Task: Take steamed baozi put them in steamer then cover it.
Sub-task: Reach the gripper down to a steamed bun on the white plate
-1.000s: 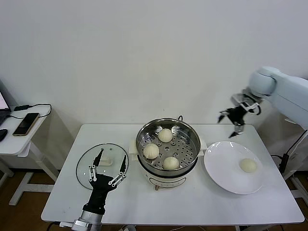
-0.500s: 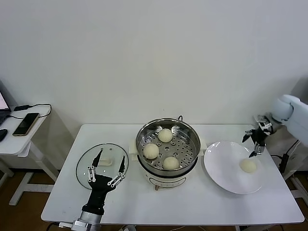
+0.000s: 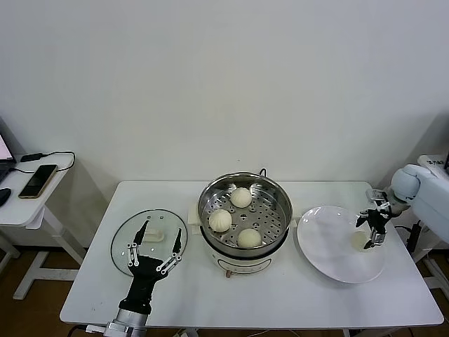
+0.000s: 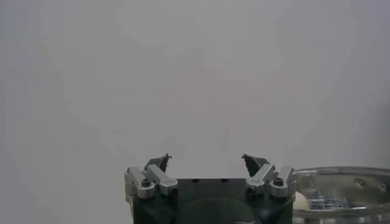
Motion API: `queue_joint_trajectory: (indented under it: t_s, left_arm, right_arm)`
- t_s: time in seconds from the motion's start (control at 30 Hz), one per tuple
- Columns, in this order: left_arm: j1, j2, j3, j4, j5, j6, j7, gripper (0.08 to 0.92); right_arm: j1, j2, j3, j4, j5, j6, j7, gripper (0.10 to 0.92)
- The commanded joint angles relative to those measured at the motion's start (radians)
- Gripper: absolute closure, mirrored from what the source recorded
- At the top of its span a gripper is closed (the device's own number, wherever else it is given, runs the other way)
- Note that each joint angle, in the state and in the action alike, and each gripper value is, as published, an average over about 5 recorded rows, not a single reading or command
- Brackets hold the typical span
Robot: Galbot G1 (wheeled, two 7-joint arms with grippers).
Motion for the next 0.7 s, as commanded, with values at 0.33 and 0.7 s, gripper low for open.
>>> queue_joint_trajectory:
  t_s: [0.33, 0.7]
  left_arm:
    - [-0.007, 0.002, -0.007, 0.002, -0.023, 0.01, -0.001, 0.177]
    - [-0.017, 0.007, 0.006, 0.002, -0.023, 0.013, -0.004, 0.177]
  right_arm:
    - [-0.046, 0.008, 0.02, -0.018, -0.012, -0.004, 0.049, 0.266]
    - [0.256, -0.031, -0.144, 0.155, 0.066, -0.038, -0.09, 0.388]
